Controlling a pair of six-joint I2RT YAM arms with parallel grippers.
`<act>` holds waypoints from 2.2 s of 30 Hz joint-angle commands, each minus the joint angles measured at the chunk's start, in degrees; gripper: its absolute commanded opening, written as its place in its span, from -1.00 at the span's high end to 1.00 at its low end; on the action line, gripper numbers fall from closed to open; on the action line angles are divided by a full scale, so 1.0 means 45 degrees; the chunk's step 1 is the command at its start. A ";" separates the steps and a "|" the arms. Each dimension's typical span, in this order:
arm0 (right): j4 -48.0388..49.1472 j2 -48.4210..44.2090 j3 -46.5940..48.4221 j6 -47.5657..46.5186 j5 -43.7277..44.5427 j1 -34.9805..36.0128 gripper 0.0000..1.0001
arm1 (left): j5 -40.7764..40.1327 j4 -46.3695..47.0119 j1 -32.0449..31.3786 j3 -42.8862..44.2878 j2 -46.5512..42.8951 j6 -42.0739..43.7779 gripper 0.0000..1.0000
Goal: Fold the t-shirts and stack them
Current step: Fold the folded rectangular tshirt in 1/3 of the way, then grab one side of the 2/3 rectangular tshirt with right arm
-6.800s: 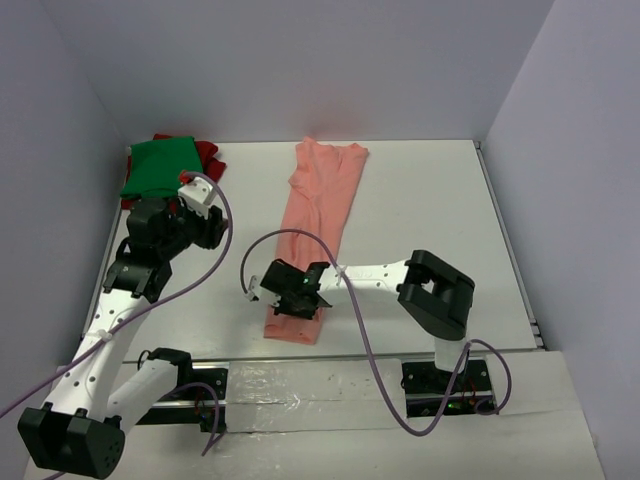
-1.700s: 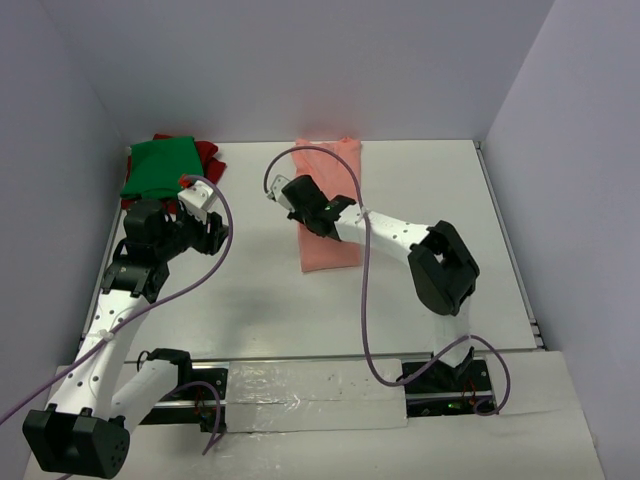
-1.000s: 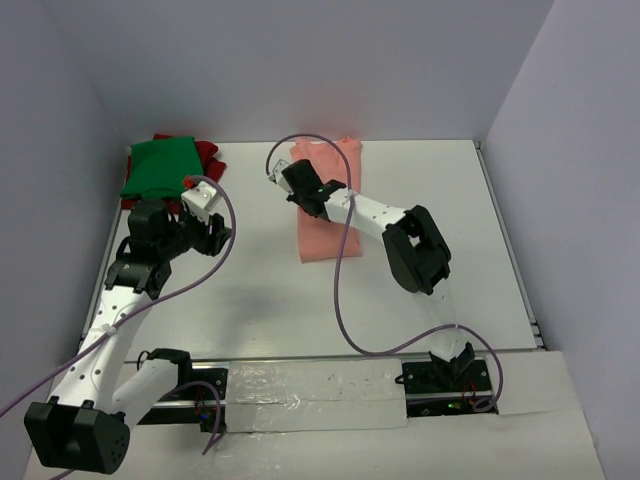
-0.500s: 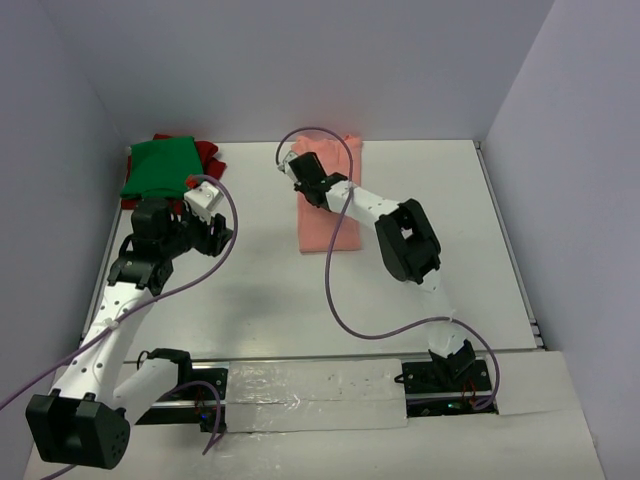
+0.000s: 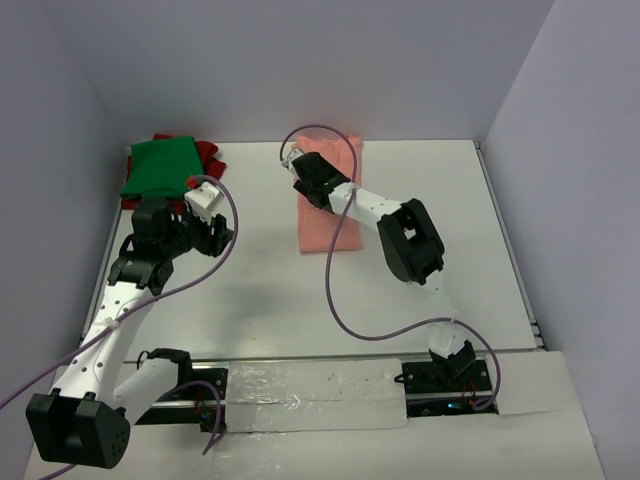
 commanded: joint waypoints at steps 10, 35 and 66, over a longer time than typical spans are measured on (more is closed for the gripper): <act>0.2576 -0.2763 -0.2611 -0.0010 0.1607 0.0235 -0.36 | 0.0331 0.0113 0.0104 -0.0094 -0.0447 0.0105 -0.21; 0.4853 -0.7240 -1.2767 -0.4045 0.2124 0.3887 -0.32 | 0.0135 0.0230 0.0143 -0.0134 -0.0701 0.0144 -0.21; 0.7653 -0.3571 -1.0525 -0.4713 0.1968 0.3185 -0.13 | -0.0099 0.0269 0.0202 -0.0134 -0.0369 0.0301 -0.21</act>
